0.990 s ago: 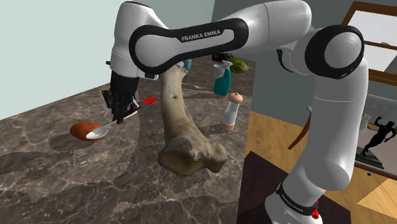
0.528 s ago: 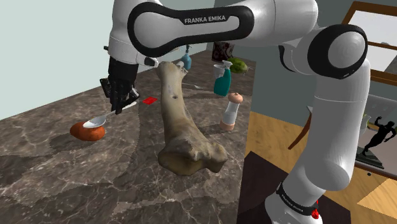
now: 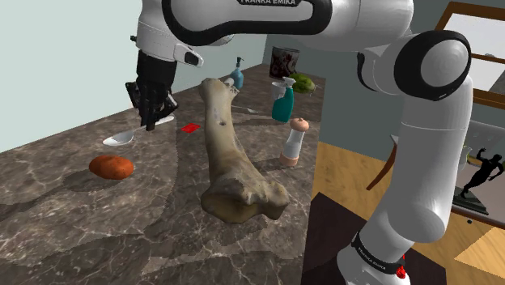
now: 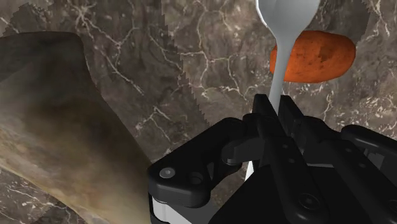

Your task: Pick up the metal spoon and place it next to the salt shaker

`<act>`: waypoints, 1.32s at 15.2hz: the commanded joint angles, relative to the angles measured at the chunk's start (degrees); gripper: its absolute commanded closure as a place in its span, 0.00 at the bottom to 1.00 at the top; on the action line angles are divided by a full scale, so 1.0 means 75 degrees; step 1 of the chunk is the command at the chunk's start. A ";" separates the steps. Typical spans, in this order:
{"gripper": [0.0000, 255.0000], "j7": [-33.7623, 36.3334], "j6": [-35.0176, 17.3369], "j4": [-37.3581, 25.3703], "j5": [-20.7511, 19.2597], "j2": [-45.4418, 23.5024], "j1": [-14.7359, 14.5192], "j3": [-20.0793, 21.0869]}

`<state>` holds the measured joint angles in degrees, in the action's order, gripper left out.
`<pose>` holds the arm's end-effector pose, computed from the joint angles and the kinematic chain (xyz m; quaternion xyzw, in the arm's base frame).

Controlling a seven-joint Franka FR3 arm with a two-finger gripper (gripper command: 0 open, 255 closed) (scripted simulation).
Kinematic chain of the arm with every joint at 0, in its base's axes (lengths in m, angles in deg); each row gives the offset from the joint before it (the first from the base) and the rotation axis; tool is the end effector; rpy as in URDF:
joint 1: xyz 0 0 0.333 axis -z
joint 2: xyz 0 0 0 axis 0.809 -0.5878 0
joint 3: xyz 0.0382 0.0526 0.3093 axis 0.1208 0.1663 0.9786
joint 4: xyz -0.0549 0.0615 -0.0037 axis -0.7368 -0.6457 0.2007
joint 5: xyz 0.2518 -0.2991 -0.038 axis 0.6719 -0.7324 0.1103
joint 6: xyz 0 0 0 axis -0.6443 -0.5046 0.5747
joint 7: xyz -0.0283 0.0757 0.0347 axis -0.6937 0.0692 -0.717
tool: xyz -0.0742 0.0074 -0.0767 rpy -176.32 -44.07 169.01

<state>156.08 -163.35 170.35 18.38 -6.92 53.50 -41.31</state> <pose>0.5674 0.3432 0.5393 -0.8206 0.5619 0.0160 0.1027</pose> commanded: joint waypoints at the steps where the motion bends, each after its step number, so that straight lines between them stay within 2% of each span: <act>1: 1.00 0.0027 0.0223 -0.0254 -0.0023 -0.0036 -0.0045 0.0005; 14: 1.00 0.0169 0.1705 -0.2066 -0.0243 -0.0385 -0.0398 0.0011; 20: 1.00 -0.1100 0.1230 -0.0151 0.0904 0.1190 0.1005 -0.0108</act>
<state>149.61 -153.67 167.46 23.95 0.60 59.57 -41.77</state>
